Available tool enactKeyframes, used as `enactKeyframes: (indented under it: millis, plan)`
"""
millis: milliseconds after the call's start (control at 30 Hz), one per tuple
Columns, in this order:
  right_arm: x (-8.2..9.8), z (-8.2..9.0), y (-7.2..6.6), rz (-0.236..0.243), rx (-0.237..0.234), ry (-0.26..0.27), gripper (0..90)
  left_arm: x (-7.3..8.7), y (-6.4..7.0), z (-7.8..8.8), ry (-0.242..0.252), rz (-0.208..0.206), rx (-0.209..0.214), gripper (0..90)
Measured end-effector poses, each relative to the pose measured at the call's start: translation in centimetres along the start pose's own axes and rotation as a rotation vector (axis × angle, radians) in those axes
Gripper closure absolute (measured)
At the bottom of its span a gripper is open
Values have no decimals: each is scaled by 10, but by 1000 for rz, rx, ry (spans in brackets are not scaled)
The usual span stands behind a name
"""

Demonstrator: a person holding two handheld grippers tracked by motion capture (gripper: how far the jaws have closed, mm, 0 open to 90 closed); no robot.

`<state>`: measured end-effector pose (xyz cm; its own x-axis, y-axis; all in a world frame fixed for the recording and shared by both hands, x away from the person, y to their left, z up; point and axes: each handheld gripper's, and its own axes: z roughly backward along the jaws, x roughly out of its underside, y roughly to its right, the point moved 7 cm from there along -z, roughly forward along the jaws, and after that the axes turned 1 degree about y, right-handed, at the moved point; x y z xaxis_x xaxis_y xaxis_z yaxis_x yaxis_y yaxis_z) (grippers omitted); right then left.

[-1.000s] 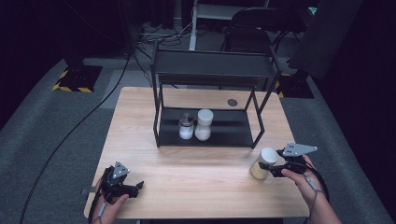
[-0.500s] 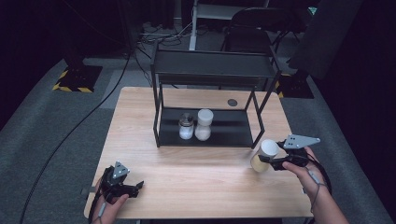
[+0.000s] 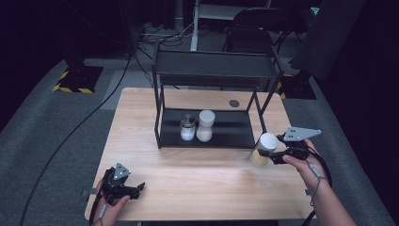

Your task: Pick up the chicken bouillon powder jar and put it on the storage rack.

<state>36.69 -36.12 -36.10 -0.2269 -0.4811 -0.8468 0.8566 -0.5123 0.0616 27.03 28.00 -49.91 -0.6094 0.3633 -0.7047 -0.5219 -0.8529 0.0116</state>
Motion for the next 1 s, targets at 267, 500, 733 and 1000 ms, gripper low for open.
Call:
enactKeyframes:
  millis: [267,500,733,1000]
  plan:
    - [-19,-9,3,18,-5,13,337,-1,-1,-1,1,-5,2,15]
    - [-34,-20,9,26,-3,17,337,-1,0,-1,1,-4,2,14]
    - [-49,-32,15,37,2,6,337,0,0,-1,1,-3,1,14]
    - [-62,-44,21,39,0,4,337,0,1,0,-4,5,-6,14]
